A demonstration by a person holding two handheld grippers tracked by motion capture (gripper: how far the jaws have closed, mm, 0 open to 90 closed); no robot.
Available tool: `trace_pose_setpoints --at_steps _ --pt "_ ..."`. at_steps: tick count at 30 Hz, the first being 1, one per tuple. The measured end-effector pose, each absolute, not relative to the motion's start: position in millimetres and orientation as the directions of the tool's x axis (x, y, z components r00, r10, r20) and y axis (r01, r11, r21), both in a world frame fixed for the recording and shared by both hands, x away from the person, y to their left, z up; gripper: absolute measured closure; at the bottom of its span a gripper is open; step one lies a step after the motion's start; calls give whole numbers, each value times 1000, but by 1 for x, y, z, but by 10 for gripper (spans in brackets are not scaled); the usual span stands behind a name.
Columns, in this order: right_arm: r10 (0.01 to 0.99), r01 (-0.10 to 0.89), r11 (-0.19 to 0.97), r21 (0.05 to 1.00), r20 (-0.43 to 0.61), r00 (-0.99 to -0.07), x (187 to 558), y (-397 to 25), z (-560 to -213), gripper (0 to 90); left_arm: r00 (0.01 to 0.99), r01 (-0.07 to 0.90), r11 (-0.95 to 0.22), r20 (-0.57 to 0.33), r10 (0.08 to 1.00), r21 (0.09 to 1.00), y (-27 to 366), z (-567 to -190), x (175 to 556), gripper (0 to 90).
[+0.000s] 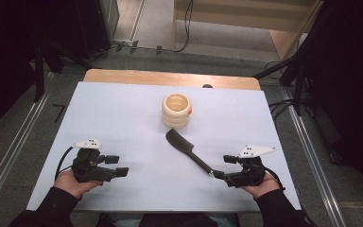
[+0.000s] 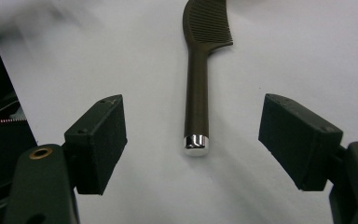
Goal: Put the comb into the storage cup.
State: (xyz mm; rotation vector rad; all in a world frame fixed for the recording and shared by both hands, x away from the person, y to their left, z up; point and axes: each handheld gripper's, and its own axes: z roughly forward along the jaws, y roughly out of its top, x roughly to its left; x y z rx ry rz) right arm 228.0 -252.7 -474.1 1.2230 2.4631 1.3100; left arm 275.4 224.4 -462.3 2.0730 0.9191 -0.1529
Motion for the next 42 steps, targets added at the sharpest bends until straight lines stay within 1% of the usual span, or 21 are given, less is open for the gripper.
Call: trace_pose_setpoints --at_steps 5,14,20,24,28,30,39,42 --pt "690 617 300 727 281 -667 231 -252 -475 213 723 659 -374 -411 556 653 225 -462 275 253" --pt "706 627 303 717 273 -653 240 -252 -472 213 724 659 -378 -411 554 650 224 -463 276 253" --pt "720 622 329 710 238 -652 249 -245 -467 174 720 662 -376 -412 558 648 224 -463 276 253" --pt "721 617 348 706 220 -658 256 -235 -462 175 719 663 -375 -413 559 648 225 -464 276 254" --pt "717 635 371 677 225 -659 262 -226 -461 204 719 663 -374 -413 559 648 225 -464 276 253" --pt "718 634 391 667 210 -663 264 -222 -460 204 720 662 -374 -412 559 649 225 -464 276 253" --pt "730 666 415 620 210 -651 280 -205 -462 241 720 662 -373 -414 557 650 225 -464 276 253" --pt "733 671 423 608 206 -649 283 -201 -463 267 720 663 -376 -413 558 647 225 -464 276 254"
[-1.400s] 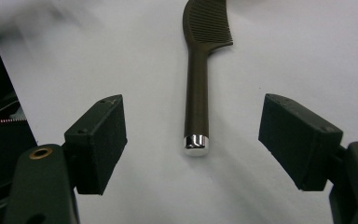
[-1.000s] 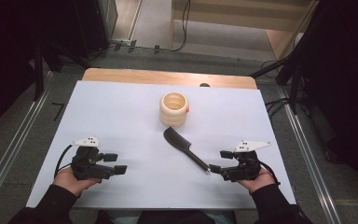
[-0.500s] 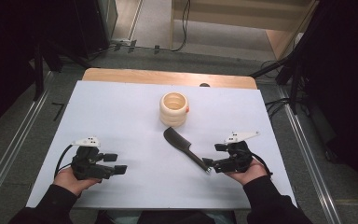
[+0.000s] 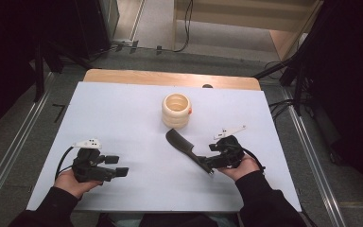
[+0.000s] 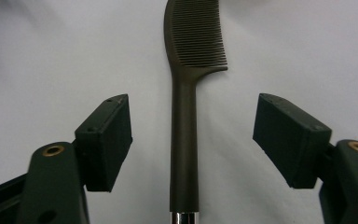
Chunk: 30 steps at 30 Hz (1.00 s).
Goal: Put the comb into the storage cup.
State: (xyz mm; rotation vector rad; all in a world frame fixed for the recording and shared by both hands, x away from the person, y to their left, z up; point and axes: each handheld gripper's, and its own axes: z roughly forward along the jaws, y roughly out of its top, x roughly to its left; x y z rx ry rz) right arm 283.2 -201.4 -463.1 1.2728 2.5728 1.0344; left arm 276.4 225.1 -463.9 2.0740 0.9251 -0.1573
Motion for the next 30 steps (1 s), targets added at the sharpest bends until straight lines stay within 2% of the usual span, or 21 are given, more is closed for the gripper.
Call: trace_pose_setpoints --at_steps 13,24,30 --pt "747 700 477 532 175 -642 282 -189 -478 344 723 660 -379 -411 556 649 225 -464 276 254" --pt "742 714 544 441 146 -654 280 -180 -491 579 723 660 -379 -410 557 649 225 -463 276 253" --pt "743 698 564 441 98 -662 280 -179 -492 685 722 661 -380 -411 556 648 224 -464 276 254"
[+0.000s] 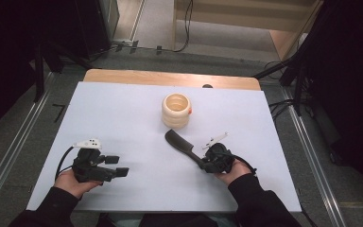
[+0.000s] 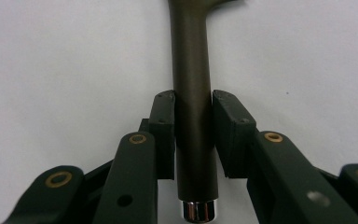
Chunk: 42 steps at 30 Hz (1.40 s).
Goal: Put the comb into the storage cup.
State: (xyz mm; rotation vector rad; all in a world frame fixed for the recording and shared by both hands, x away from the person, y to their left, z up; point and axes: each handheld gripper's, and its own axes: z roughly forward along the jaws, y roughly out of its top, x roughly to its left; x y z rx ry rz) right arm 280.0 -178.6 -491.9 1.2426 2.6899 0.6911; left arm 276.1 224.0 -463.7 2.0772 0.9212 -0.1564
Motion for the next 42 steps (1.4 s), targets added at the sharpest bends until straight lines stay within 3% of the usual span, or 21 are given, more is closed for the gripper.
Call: trace_pose_setpoints --at_steps 7,15,23,42 --pt "755 707 582 403 56 -653 281 -170 -490 697 722 661 -385 -405 561 644 222 -464 277 254" --pt "748 708 570 417 95 -657 282 -175 -491 702 726 658 -390 -405 556 644 221 -463 277 254" --pt "709 669 623 405 68 -702 284 -173 -488 702 723 659 -380 -410 556 649 222 -463 278 254" --pt "641 602 526 600 185 -745 272 -154 -460 702 707 662 -340 -407 578 668 211 -452 279 267"
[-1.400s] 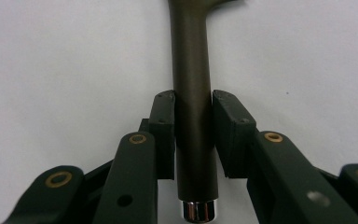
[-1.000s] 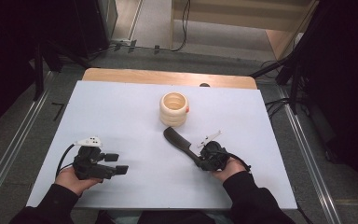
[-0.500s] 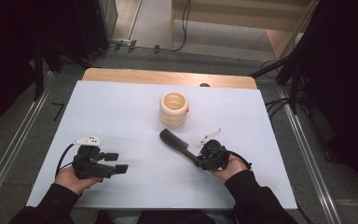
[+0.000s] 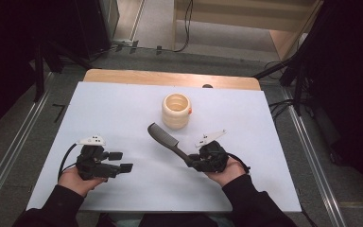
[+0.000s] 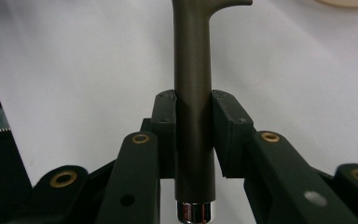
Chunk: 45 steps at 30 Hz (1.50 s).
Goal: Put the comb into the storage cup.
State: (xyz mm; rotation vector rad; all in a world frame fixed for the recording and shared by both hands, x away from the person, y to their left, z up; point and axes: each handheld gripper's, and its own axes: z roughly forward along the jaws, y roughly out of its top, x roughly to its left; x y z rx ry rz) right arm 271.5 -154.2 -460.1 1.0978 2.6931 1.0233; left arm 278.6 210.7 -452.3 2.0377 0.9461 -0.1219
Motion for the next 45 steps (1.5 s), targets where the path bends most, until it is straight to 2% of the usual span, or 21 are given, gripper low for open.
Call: trace_pose_setpoints --at_steps 9,24,45 --pt "630 590 478 651 214 -747 274 -145 -456 702 689 670 -301 -417 592 679 202 -445 284 267" --pt "643 563 422 710 204 -739 282 -121 -447 702 664 669 -235 -424 616 705 190 -431 298 267" --pt "711 571 324 754 204 -673 291 -99 -452 702 601 677 -120 -451 660 726 158 -427 320 267"
